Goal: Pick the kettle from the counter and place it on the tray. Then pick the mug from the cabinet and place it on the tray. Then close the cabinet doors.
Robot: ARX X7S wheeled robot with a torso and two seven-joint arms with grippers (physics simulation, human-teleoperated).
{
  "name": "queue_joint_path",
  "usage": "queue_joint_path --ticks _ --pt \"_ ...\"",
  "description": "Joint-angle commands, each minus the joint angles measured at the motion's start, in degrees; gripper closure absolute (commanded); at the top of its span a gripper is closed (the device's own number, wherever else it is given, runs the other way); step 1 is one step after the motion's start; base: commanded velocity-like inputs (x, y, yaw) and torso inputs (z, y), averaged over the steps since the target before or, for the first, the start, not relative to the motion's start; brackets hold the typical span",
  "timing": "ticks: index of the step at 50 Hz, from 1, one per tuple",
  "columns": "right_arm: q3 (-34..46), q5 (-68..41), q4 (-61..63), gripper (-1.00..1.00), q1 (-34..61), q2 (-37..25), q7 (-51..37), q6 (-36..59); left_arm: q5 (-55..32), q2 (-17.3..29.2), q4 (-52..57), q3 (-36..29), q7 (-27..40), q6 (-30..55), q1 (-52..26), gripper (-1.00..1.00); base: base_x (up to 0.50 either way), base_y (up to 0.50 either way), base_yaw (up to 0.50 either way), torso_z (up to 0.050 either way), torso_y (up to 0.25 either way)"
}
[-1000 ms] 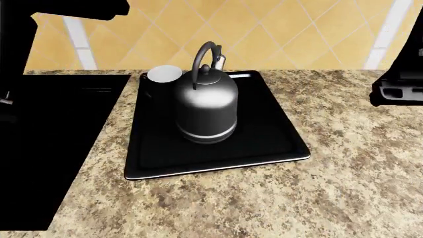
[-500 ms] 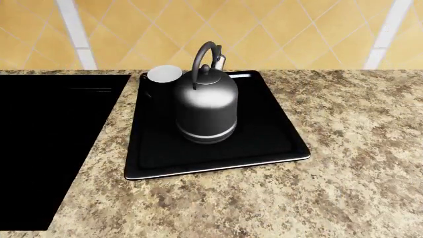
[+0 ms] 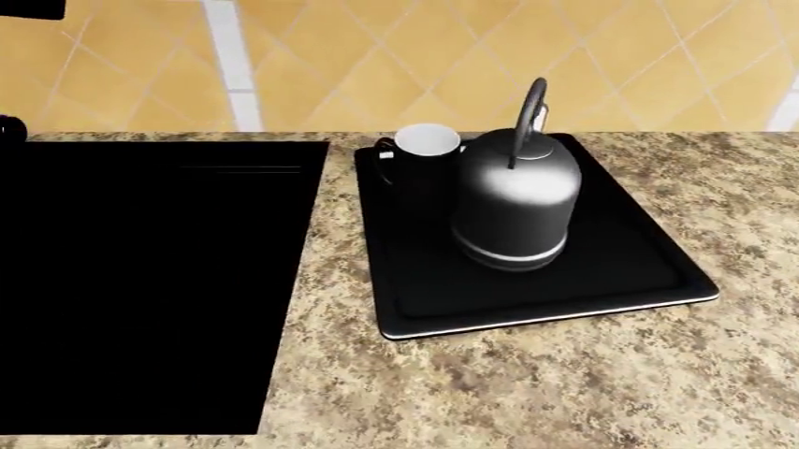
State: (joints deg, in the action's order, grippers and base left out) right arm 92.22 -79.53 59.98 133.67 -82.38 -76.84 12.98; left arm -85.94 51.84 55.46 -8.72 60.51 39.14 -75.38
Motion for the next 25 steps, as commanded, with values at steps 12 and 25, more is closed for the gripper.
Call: queue_joint_path --ticks 12,25 --pt "2.4 1.0 0.0 -1.00 1.2 0.2 -0.6 -0.7 0.8 0.3 0.4 0.4 -0.4 -0.5 1.6 -1.00 0.00 0.50 0.00 0.000 0.000" --pt "3.3 1.5 0.0 -1.00 1.2 0.6 -0.9 -1.1 1.0 0.8 0.8 0.8 -0.5 -1.0 2.8 -1.00 0.00 0.50 0.00 0.000 0.000"
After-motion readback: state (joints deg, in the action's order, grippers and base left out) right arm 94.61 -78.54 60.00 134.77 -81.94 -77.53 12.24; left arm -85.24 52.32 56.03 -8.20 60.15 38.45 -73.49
